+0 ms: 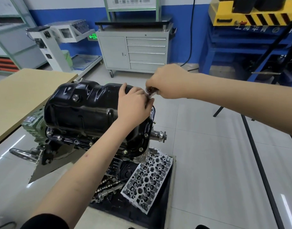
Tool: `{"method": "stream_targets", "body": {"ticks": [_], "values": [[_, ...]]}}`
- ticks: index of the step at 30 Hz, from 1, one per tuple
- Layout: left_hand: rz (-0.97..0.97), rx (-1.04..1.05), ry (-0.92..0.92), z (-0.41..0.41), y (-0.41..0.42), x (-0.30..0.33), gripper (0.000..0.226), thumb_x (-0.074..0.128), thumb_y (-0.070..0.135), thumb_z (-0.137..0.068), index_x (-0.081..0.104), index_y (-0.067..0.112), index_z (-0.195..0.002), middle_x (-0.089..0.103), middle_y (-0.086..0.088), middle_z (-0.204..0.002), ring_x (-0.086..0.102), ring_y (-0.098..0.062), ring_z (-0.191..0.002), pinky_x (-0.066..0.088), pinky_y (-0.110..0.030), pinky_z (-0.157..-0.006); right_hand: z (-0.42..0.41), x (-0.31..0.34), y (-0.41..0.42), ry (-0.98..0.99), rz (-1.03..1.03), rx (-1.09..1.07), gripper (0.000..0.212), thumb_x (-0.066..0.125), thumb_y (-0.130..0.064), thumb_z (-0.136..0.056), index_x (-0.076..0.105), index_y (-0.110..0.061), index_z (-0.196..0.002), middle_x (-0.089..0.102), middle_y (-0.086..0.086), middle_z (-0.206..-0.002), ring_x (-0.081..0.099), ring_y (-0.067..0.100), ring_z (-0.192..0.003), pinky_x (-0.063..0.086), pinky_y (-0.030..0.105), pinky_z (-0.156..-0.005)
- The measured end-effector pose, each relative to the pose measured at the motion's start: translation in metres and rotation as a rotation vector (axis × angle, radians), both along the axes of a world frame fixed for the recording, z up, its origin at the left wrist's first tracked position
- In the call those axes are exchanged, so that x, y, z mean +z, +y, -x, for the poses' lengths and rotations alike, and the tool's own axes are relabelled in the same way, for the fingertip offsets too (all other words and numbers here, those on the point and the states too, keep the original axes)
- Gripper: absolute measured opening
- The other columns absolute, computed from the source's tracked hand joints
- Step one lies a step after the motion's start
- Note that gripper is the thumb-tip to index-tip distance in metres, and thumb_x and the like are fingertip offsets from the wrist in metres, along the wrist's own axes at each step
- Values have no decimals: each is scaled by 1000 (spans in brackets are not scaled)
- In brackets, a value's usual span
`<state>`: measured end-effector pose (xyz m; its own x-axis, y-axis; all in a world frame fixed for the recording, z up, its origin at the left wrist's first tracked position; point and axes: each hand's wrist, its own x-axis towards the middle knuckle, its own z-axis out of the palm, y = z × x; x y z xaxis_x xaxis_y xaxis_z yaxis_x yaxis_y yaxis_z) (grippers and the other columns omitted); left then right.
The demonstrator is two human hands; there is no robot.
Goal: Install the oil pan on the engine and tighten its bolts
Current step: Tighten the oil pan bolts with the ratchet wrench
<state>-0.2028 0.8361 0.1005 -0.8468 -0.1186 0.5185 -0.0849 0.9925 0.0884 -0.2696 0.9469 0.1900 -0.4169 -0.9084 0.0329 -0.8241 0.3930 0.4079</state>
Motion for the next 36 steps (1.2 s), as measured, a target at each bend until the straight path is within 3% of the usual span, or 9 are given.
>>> {"method": "stream_targets", "body": {"ticks": [5,8,12,15,19,27,29,33,36], "values": [[12,11,-24,2,-1,-1,34,50,32,-88,66,6,-73,68,-3,-84,55,-19,-108,8,-42,-110,-7,3,6,-782,92,-313,28,66,-30,-75,59,-9,-58,59,-3,-41,58,13,-43,37,11,-36],[-5,-4,-5,0,-1,1,29,52,28,-88,68,6,-77,69,-3,-83,57,-21,-105,12,-44,-109,-1,3,7,-303,-5,-70,9,55,-20,-83,57,-11,-83,58,-1,-65,53,23,-67,33,23,-46],[15,-27,10,-2,-1,0,26,55,26,-87,69,6,-77,70,-3,-84,58,-25,-103,16,-49,-108,6,1,4,141,-157,142,33,41,-2,-88,47,-17,-116,59,5,-102,51,28,-97,42,35,-68],[42,3,-7,0,0,-1,31,49,30,-90,71,8,-85,70,-3,-89,56,-20,-107,12,-45,-110,1,-2,3,-21,16,34,16,53,-20,-88,58,-11,-101,61,8,-85,52,26,-76,29,26,-48],[66,3,-67,1,-3,-2,32,45,32,-88,71,12,-87,68,1,-94,49,-16,-114,4,-42,-110,-8,-4,12,-889,174,-280,27,62,-29,-79,59,-7,-63,63,-1,-48,59,12,-44,40,14,-39],[28,-18,-16,-1,0,0,28,52,27,-89,71,7,-81,71,-3,-89,55,-22,-108,11,-48,-110,8,-5,10,142,-122,177,28,38,-8,-94,44,-18,-120,60,3,-103,53,26,-96,34,33,-72],[23,-1,-7,0,0,0,31,51,28,-89,71,7,-79,70,-4,-88,56,-21,-108,10,-46,-110,2,-8,9,-5,31,76,20,44,-14,-91,53,-16,-109,62,4,-94,56,29,-90,35,31,-62],[53,16,-61,1,-1,-1,30,49,30,-87,71,10,-83,69,-2,-91,51,-18,-112,5,-42,-110,-9,-6,12,-848,208,-271,25,58,-26,-78,57,-10,-59,62,-1,-45,61,14,-45,42,16,-43],[26,-5,-20,0,-1,0,24,54,23,-84,70,7,-77,70,-5,-85,55,-23,-107,11,-47,-109,-7,-3,8,-575,81,-164,20,57,-25,-80,63,-6,-78,67,2,-62,61,18,-60,41,20,-47]]}}
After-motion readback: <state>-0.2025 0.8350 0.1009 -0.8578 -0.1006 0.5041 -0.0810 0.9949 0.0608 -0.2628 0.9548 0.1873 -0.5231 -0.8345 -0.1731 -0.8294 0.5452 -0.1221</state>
